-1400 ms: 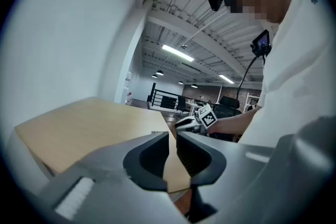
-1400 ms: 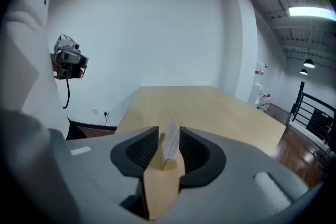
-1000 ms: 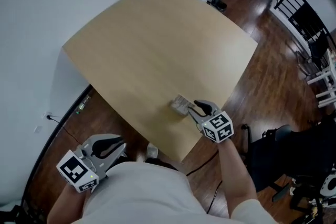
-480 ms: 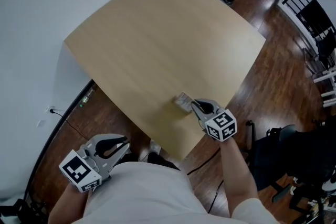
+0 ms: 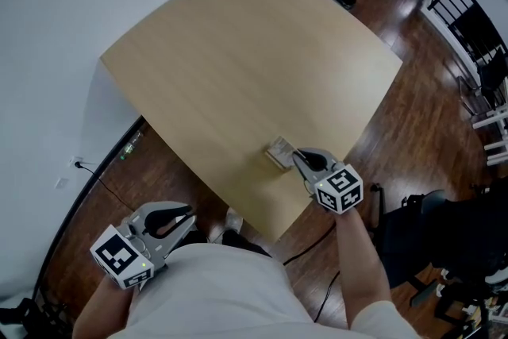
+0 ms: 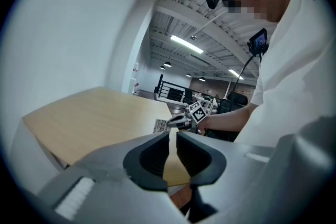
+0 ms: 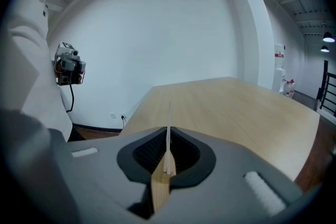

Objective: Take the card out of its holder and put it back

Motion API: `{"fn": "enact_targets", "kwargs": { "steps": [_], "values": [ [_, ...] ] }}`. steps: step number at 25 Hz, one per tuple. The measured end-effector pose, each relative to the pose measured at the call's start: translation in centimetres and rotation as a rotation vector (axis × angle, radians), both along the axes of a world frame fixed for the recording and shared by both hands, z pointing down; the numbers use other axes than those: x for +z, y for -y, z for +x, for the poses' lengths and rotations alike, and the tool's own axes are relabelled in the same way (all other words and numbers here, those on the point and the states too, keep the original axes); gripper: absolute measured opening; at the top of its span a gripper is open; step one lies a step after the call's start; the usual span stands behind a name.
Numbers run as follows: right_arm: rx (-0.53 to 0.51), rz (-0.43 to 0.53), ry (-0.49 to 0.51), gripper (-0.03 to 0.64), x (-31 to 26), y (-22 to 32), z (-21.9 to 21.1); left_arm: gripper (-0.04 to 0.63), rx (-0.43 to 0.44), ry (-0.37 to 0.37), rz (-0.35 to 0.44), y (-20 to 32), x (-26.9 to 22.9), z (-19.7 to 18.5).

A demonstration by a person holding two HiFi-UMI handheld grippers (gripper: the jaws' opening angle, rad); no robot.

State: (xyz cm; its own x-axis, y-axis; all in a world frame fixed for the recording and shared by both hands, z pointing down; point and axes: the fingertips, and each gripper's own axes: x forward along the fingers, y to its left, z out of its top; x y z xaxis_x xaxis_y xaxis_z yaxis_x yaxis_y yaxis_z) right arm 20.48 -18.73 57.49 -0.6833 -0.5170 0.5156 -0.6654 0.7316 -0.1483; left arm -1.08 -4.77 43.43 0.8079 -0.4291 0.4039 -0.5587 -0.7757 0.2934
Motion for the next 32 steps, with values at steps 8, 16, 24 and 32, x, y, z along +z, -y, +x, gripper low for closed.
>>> {"fn": "enact_targets", "kwargs": {
  "steps": [8,16,24,32],
  "values": [
    [0.0,0.067,-0.022,0.021,-4.2,-0.1,-0.1,0.049,0.0,-0.022,0.018,-0.4,-0.1,-1.3],
    [0.009,0.157,-0.067,0.021,-9.5,-2.4,-3.1,0.049,0.039,-0.052,0.062,-1.6,-1.4,-4.8],
    [-0.02,0.178,-0.08,0.021,-12.4,-8.0,-10.6,0.049,0.027,-0.064,0.09,-2.9,-1.9,-12.2],
    [-0.059,0.169,-0.06,0.021,-14.3,-15.6,-19.0,0.049,0.04,-0.074,0.096,-4.9,-1.8,-18.2]
  ]
}}
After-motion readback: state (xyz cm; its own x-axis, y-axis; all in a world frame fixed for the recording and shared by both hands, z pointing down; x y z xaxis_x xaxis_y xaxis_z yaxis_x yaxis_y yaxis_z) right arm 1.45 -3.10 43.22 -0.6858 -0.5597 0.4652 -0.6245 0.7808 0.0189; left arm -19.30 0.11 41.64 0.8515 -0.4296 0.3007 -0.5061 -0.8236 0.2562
